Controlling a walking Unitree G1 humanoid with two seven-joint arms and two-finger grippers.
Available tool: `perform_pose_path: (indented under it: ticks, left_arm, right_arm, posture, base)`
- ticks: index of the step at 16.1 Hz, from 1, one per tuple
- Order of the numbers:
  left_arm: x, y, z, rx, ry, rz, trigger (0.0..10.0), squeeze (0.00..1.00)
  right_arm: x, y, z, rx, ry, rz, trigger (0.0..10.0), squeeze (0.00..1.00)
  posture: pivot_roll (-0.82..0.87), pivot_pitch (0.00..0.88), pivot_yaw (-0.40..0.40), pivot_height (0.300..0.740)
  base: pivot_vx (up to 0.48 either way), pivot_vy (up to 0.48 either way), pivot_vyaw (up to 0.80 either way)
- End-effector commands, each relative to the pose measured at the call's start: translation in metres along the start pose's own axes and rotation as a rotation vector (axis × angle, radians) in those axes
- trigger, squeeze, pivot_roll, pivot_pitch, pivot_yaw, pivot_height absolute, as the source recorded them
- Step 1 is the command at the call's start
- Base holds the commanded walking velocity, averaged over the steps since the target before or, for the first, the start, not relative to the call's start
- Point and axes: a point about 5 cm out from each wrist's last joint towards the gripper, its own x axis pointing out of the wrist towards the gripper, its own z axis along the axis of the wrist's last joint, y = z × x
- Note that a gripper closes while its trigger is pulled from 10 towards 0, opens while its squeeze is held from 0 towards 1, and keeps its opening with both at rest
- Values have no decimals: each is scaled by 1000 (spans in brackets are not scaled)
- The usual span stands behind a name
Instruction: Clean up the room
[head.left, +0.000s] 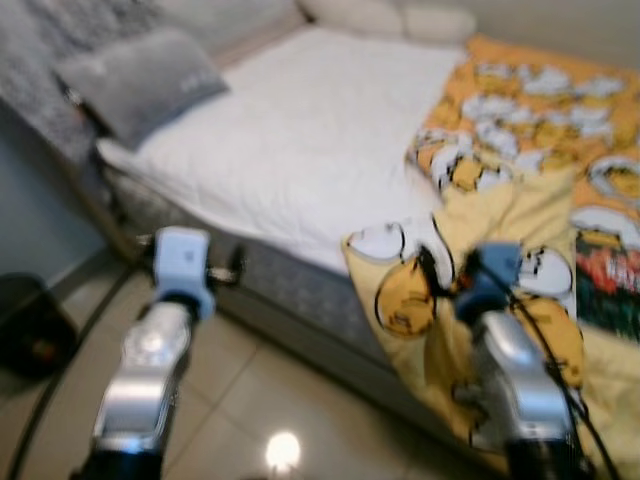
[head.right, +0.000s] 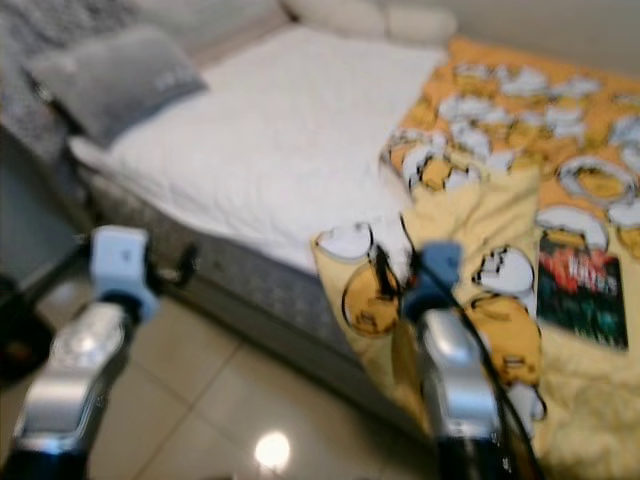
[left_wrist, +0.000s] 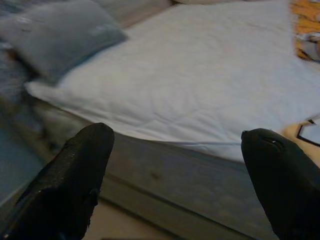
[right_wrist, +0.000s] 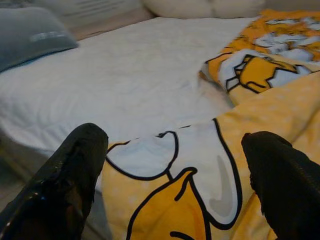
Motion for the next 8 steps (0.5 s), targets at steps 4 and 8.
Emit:
perform_pose_path:
  ticks: [4,8]
  left_arm:
    - [0,-6,3,2,-11,-20,10000,1000]
    - [-2,-8,0,0,-2,-27,10000,1000]
  right_arm:
    - [-4,-8,-2,-15,9,-13,10000,1000]
    - [-6,-10,-4,-13,19,-23,10000,1000]
  posture:
    - [4,0,43,740]
    - [8,0,40,740]
  base:
    - [0,-480,619]
    - [0,-480,308]
